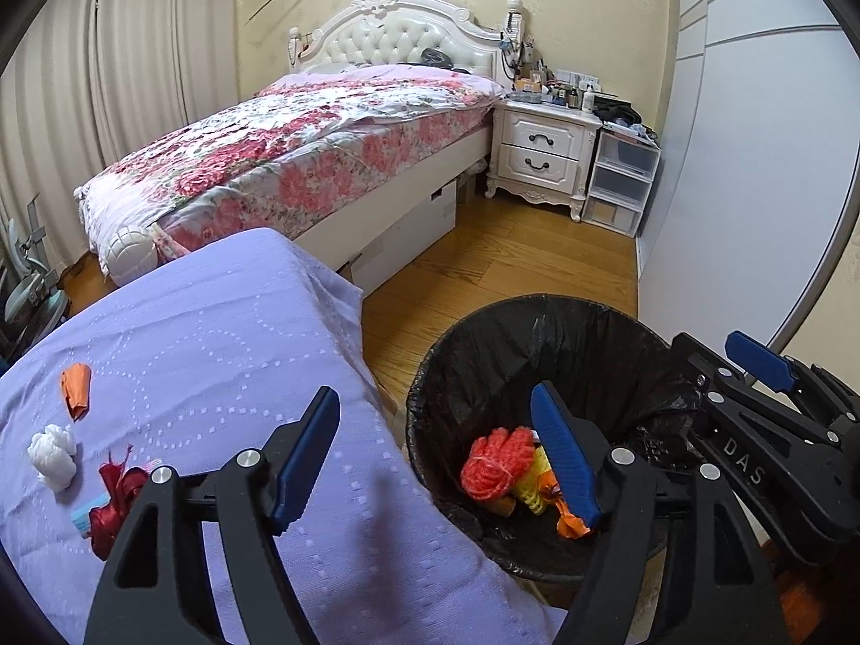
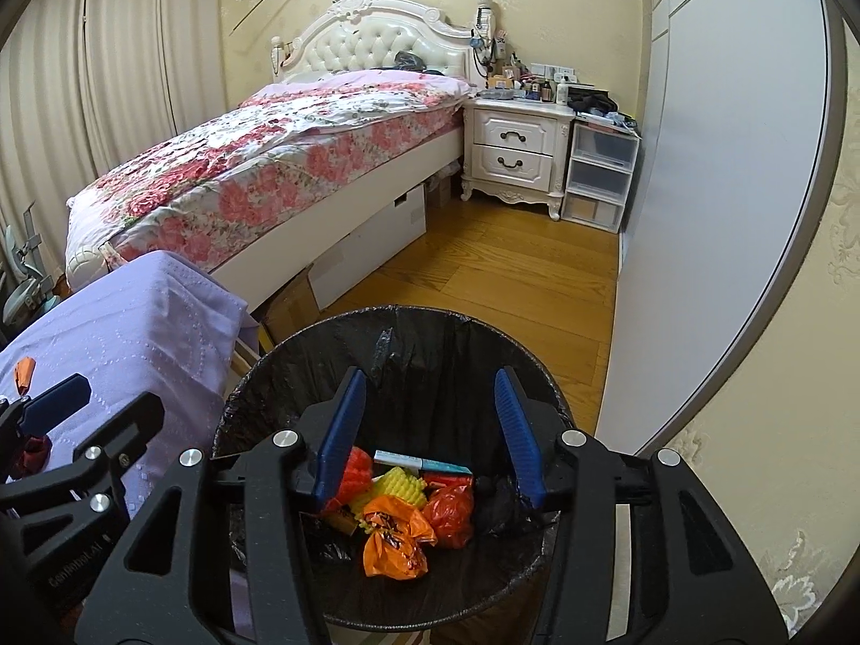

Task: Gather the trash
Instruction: 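Carry the red net and orange bag over the bin and open both tools, then return both tools to the bed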

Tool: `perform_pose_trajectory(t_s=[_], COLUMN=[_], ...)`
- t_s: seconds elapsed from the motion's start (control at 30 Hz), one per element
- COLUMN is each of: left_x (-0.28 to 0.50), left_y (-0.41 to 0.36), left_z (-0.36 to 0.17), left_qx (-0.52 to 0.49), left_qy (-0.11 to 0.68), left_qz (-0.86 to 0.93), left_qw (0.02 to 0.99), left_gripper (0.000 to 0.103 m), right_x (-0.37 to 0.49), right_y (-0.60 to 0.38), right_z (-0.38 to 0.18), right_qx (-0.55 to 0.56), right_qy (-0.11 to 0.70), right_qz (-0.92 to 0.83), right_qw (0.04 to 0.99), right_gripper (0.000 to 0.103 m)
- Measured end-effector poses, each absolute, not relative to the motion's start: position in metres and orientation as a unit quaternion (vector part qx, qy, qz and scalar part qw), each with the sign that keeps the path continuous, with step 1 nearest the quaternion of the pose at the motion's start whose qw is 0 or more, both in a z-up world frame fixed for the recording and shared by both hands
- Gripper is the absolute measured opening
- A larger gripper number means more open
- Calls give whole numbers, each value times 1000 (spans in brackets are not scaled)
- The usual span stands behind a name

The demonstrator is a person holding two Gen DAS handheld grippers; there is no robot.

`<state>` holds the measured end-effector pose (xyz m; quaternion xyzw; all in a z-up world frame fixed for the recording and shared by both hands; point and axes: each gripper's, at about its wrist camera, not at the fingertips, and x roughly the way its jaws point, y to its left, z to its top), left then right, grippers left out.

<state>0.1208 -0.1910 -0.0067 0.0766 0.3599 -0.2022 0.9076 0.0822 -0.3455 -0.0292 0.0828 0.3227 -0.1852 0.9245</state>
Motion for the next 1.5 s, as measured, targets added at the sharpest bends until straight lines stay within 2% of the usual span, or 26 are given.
perform_pose_trajectory(t_s=[0.57, 1.0, 1.1, 1.5], left_x=[106, 85, 82, 74], left_y=[-115, 0, 26, 92], left_z=[8, 5, 4, -3], left_qx=[44, 5, -3, -38], left_qy=[356, 368, 370, 376], left_qz=[-133, -24, 0, 52], left_qw=[924, 930, 929, 924], left_gripper=[72, 72, 72, 72], right_x=[79, 88, 90, 114], right_y=[-297, -202, -173, -85], right_z=[-20, -14, -13, -18], right_qx=[79, 62, 52, 14], right_qy=[334, 355, 360, 389], right_qz=[-125, -6, 23, 84], right_qw=[931, 933, 931, 917], right_gripper=[54, 56, 61, 67])
